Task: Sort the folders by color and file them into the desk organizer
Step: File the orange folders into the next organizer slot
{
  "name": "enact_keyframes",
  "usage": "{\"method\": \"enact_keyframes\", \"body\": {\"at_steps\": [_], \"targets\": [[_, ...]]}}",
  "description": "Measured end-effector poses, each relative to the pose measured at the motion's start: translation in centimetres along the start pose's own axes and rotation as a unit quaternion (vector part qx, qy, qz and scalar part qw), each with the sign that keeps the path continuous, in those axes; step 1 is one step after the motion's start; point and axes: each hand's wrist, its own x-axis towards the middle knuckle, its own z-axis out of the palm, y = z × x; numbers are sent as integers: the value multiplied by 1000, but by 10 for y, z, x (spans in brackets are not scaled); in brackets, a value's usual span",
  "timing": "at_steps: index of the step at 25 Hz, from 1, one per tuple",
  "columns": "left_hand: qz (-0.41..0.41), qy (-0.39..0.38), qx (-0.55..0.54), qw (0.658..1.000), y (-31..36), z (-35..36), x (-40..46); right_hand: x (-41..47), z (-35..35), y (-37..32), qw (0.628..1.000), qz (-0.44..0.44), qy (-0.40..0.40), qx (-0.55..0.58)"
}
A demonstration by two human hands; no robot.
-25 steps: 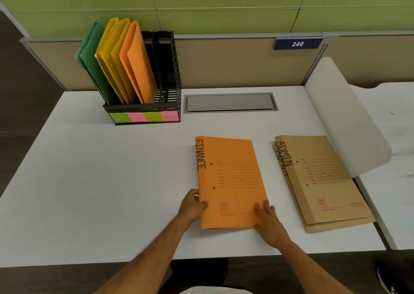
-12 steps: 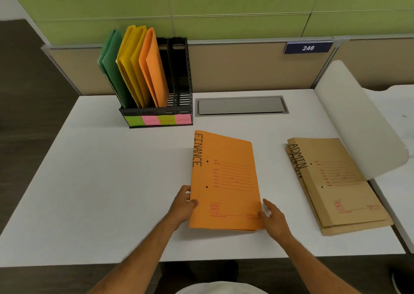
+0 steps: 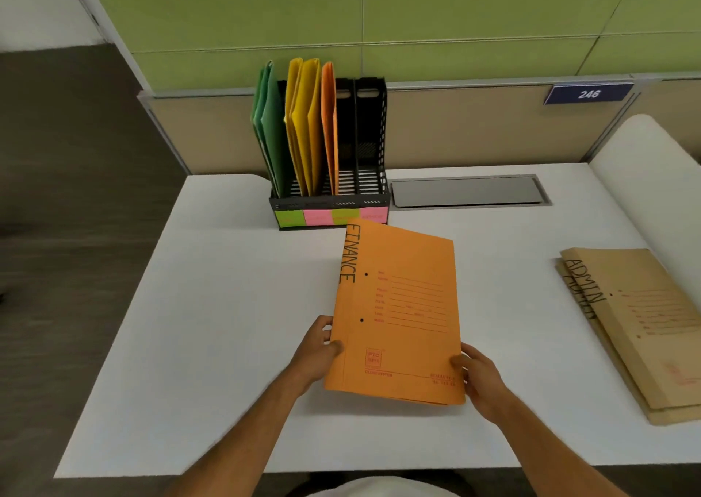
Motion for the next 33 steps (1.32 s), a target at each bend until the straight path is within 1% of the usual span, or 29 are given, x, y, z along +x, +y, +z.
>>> {"method": "enact_keyframes", "body": {"at_steps": [6, 8, 11, 14, 17, 21, 24, 27, 29, 30, 33], "targets": [[3, 1, -3, 1000, -14, -66, 11, -1, 74, -13, 999, -17, -3, 50], [-1, -9, -7, 1000, -14, -84, 13, -2, 87, -17, 997, -9, -41, 71], [-9, -60, -6, 998, -12, -102, 20, -3, 93, -30, 984, 26, -144, 105], [-10, -93, 21, 995, -9, -111, 24, -3, 93, -48, 982, 23, -170, 75], [6, -87, 56, 995, 0, -114, 33, -9, 99, -69, 989, -22, -144, 15], [58, -41, 174, 982, 35, -121, 65, -17, 111, -98, 992, -105, -71, -4], [117, 9, 269, 956, 78, -125, 96, -23, 120, -117, 984, -175, -17, -37], [163, 67, 333, 926, 125, -129, 130, -34, 132, -142, 966, -254, 2, -49], [182, 92, 384, 901, 150, -132, 153, -41, 141, -162, 953, -297, 27, -46], [186, 97, 418, 884, 160, -134, 163, -43, 144, -172, 947, -315, 41, -46], [181, 112, 536, 817, 171, -140, 189, -51, 151, -204, 929, -359, 75, -52]]}}
